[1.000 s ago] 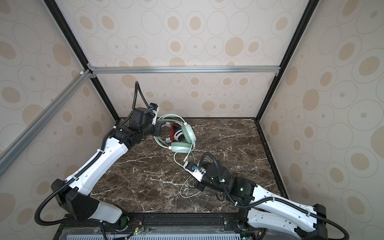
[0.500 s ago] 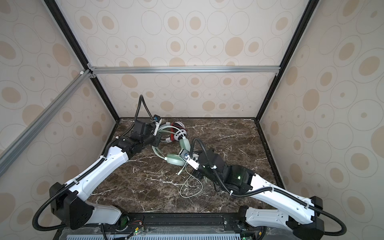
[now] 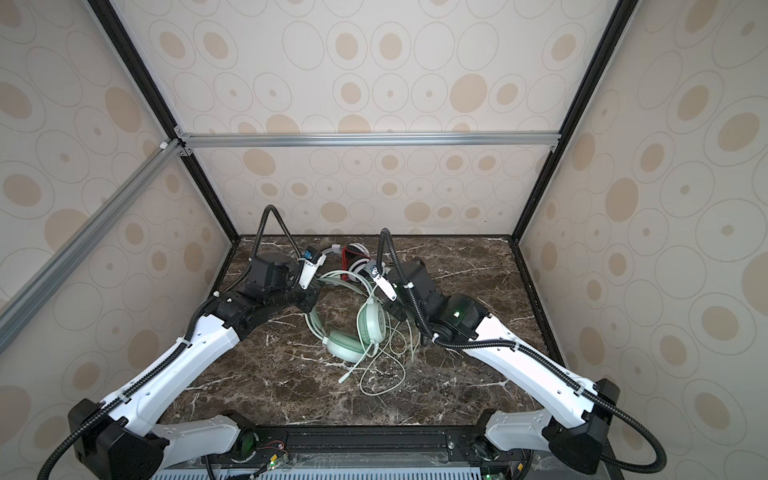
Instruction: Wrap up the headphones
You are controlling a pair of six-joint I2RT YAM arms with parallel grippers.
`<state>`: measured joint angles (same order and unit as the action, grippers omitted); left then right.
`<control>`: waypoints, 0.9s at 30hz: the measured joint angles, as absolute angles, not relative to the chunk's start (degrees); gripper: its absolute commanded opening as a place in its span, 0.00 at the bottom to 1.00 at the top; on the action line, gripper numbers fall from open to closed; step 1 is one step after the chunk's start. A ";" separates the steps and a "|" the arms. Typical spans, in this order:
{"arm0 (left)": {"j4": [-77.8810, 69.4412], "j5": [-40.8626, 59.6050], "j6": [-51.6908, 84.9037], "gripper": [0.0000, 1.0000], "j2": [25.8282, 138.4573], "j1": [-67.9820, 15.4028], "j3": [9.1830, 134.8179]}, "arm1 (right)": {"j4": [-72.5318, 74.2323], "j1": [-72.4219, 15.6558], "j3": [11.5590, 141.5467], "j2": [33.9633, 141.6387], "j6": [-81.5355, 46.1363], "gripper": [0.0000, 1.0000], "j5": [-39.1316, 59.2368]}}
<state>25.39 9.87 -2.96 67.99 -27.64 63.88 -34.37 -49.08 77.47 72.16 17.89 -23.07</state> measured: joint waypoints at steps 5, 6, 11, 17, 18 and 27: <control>25.08 15.00 -1.17 0.00 64.14 -27.64 62.65 | -35.20 -45.98 77.97 73.97 15.70 0.03 -18.76; 24.75 15.84 -0.69 0.00 63.64 -27.64 62.59 | -35.20 -45.67 77.97 74.08 15.38 0.04 -18.11; 24.49 18.70 0.93 0.00 63.07 -27.38 62.43 | -33.95 -44.56 77.69 74.15 13.34 0.19 -14.11; 24.75 22.46 2.07 0.00 61.56 -27.38 62.11 | -29.76 -42.02 72.47 72.86 10.92 0.34 -8.40; 24.73 23.07 2.31 0.00 61.32 -27.38 62.11 | -28.97 -41.50 71.40 72.38 10.46 0.35 -7.14; 24.95 25.63 6.04 0.00 61.54 -27.38 63.07 | -20.14 -37.89 62.85 67.37 5.78 0.56 2.17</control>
<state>24.95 25.63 6.04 61.54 -27.38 63.07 -20.14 -37.89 62.85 67.37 5.78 2.17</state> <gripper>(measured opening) 0.073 0.529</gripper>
